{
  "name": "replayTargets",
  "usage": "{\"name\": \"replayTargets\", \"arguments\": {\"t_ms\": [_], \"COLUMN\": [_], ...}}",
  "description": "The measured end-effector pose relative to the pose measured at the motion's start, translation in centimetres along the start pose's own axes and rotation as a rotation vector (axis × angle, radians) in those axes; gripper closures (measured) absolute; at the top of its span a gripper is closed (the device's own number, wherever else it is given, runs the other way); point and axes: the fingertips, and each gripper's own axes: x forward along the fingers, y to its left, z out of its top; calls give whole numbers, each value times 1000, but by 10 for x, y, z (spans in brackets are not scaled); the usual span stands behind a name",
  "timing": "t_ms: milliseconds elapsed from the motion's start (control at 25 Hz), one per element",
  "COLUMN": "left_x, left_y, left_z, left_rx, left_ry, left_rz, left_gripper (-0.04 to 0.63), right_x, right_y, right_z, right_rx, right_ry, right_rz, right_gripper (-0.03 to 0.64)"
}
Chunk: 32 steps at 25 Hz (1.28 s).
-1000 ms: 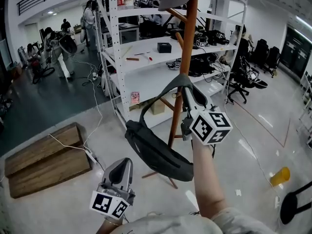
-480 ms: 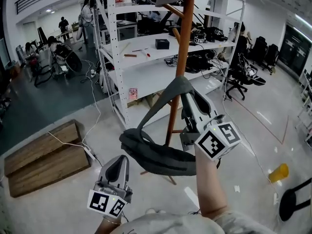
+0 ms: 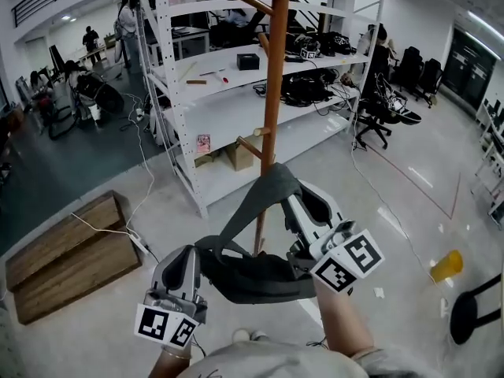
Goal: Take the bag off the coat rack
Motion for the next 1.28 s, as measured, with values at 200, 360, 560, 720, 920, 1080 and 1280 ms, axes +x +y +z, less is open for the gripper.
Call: {"name": "replayTargets", "arguments": {"t_ms": [200, 360, 560, 720, 920, 1080, 1280], "left_x": [3, 5, 8, 6, 0, -7, -22], "left_y": [-9, -12, -20, -25, -31, -34, -39], "left_z": [-5, -10, -13, -20, -18, -17, -8], "left_rx": [-3, -9, -12, -12, -11, -3, 1], "left_ry": [19, 30, 37, 43, 34, 20, 3], "left_rz": [-22, -29, -41, -33, -10, 4, 8], "left_gripper": [577, 577, 577, 577, 577, 577, 577], "right_x": [-29, -45, -57, -66, -74, -80, -93], "right_y": [8, 10, 18, 24, 30, 35, 46], "right_z": [-31, -56, -71, -76, -74, -74, -71], "right_rx": [69, 109, 137, 144, 149, 155, 159], "right_ry": [49, 80, 113, 119, 121, 115, 119], "right_rz": [44, 58, 71, 90, 110, 117, 109], "right_gripper": [554, 554, 554, 554, 554, 554, 554]}}
